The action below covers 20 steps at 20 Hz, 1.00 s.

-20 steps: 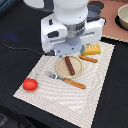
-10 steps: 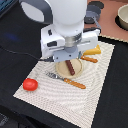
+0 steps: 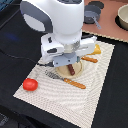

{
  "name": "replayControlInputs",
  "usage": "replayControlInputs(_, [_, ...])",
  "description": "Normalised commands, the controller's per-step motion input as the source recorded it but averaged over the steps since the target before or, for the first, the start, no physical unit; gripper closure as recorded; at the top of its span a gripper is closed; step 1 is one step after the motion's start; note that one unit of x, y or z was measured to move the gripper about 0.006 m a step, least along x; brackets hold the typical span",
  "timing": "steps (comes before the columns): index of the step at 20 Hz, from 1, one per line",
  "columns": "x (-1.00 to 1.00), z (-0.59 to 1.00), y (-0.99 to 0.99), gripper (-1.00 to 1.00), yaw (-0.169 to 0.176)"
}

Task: Interact with the objects in diverse but meaningful ways.

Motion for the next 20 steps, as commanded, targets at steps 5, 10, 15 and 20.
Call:
replayControlInputs(5, [0.32,0.0,0.27,1.0,-0.002])
replayControlInputs(10, [0.29,0.0,0.28,1.0,0.0])
replayControlInputs(15, [0.35,0.0,0.32,1.0,-0.007])
replayControlInputs(20, [0.44,-0.01,0.31,1.0,-0.028])
